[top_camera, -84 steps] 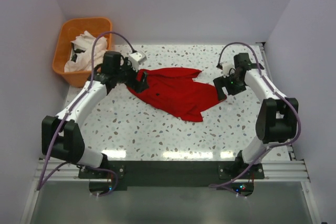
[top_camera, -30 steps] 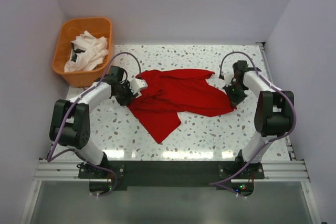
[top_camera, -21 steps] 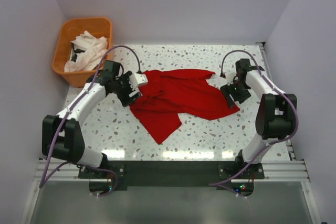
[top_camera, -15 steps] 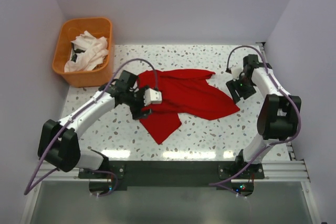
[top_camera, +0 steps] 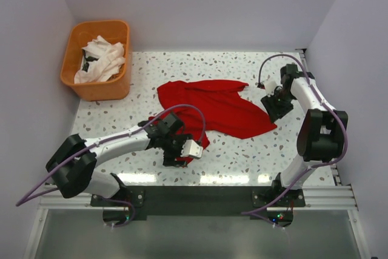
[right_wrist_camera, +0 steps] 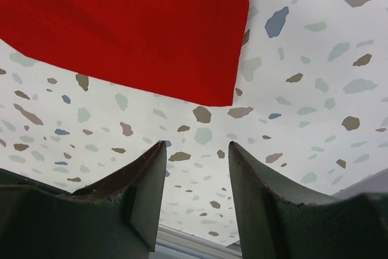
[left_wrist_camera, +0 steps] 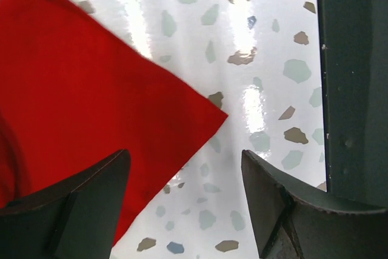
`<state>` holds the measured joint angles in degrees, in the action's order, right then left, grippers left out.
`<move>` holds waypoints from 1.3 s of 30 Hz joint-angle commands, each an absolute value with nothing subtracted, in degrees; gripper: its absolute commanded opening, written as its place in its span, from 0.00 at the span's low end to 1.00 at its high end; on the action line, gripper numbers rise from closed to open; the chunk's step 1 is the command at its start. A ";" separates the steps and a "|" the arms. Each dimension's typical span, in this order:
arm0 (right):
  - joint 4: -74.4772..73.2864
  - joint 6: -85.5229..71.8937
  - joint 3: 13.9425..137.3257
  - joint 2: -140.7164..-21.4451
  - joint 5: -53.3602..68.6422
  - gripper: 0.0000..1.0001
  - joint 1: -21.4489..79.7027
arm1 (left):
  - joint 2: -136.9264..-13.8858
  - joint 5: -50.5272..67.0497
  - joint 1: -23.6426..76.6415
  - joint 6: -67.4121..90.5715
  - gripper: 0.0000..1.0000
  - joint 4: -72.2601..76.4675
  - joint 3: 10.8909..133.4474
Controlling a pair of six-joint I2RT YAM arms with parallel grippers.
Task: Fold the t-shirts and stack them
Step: Flatten the tshirt out
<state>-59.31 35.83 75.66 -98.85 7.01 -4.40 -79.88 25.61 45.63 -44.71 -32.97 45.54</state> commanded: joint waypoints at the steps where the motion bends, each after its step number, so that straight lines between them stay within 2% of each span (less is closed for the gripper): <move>1: -61.26 37.18 78.75 -98.35 8.26 0.49 -4.31 | -80.86 23.73 47.98 -47.19 0.78 -27.25 43.33; 9: -62.49 38.49 78.84 -97.38 9.05 0.55 -4.22 | -86.65 23.82 49.31 -48.60 0.76 -22.68 43.07; 12: -62.84 39.55 78.49 -96.68 9.58 0.56 -4.31 | -87.71 23.91 49.39 -49.65 0.53 -23.55 42.72; 13: -62.93 39.90 78.40 -96.42 9.84 0.57 -4.31 | -87.28 23.82 49.39 -50.53 0.39 -24.16 42.02; 15: -63.37 41.48 78.05 -95.45 10.98 0.60 -4.31 | -84.66 23.03 48.78 -52.37 0.27 -26.45 40.96; 16: -63.46 42.53 77.87 -95.01 11.33 0.61 -4.31 | -83.51 23.38 47.91 -52.64 0.17 -27.41 40.44; 18: -63.20 44.03 76.65 -93.52 12.82 0.64 -4.31 | -80.53 26.43 42.93 -53.26 0.05 -32.76 42.35; 20: -60.57 46.05 74.81 -91.77 13.62 0.68 -4.39 | -78.67 29.08 38.34 -53.70 0.01 -38.83 44.72; 22: -57.07 50.51 69.11 -86.16 16.50 0.77 -4.40 | -75.95 31.02 30.88 -55.97 0.00 -44.44 48.15; 26: -54.14 60.63 64.52 -82.27 22.23 0.79 -4.22 | -75.15 31.99 26.38 -59.05 0.00 -50.78 52.55; 29: -57.47 67.83 64.77 -84.10 22.33 0.80 -3.26 | -77.60 32.87 22.42 -60.29 0.00 -54.48 55.54; 30: -57.92 68.81 65.38 -85.16 22.15 0.84 -2.82 | -79.26 33.31 20.06 -60.47 0.00 -55.10 57.20; 35: -55.56 72.33 65.14 -88.68 21.28 0.84 -0.97 | -86.29 35.59 9.17 -60.38 0.00 -58.26 66.24; 38: -53.79 76.19 64.16 -89.91 20.31 0.79 -0.44 | -90.16 36.30 6.60 -58.72 0.00 -59.33 70.21; 39: -53.79 76.98 63.99 -90.61 19.87 0.74 0.95 | -90.96 36.21 5.72 -57.93 0.00 -59.07 72.40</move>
<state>-56.10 70.63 64.31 -89.89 19.38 -0.73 -89.14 33.23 7.70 -59.00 -56.18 66.83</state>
